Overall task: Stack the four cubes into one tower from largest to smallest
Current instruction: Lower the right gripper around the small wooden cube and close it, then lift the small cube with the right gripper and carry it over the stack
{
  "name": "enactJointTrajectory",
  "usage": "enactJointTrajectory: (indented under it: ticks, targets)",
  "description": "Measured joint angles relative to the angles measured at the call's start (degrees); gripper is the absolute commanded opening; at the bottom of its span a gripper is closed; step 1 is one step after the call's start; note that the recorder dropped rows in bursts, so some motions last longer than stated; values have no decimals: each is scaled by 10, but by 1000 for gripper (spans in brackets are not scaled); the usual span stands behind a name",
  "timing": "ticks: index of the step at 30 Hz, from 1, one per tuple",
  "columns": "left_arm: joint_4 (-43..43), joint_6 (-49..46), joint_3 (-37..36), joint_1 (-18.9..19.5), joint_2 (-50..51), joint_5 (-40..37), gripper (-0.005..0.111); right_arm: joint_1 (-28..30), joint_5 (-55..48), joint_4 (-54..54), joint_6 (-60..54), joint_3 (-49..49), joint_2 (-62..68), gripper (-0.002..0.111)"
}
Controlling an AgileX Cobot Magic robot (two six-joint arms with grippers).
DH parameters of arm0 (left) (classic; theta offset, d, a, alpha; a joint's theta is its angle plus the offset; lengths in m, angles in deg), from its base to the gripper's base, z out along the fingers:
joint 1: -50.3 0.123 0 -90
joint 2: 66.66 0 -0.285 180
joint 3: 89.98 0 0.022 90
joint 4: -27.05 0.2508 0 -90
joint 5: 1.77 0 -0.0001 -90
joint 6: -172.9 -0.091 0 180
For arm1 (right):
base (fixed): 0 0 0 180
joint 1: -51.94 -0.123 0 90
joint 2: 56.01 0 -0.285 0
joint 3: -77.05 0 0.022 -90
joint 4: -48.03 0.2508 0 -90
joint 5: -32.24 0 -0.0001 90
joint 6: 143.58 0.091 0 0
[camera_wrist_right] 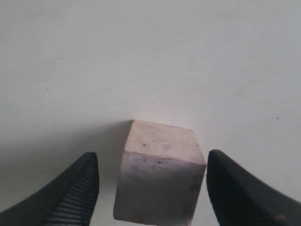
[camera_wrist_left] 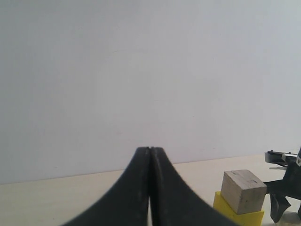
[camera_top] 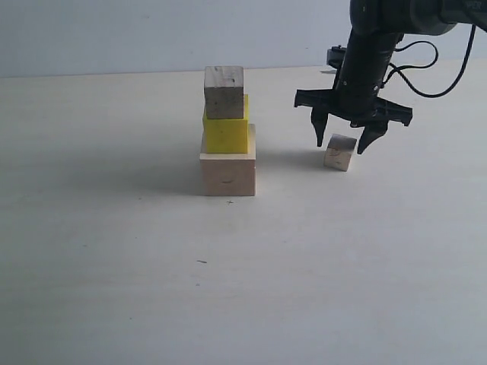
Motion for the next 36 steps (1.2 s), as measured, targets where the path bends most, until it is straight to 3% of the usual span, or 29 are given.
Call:
enactJointTrajectory:
  ticks: [14,16,26,36]
  targets:
    - [0,0,0,0,0,0,0,0,0,0,0,0,18,61]
    - [0,0,0,0,0,0,0,0,0,0,0,0,18,55]
    - [0,0,0,0,0,0,0,0,9,0,-3,0,18,1]
    - [0,0,0,0,0,0,0,0,11,-15,-139,1,5,0]
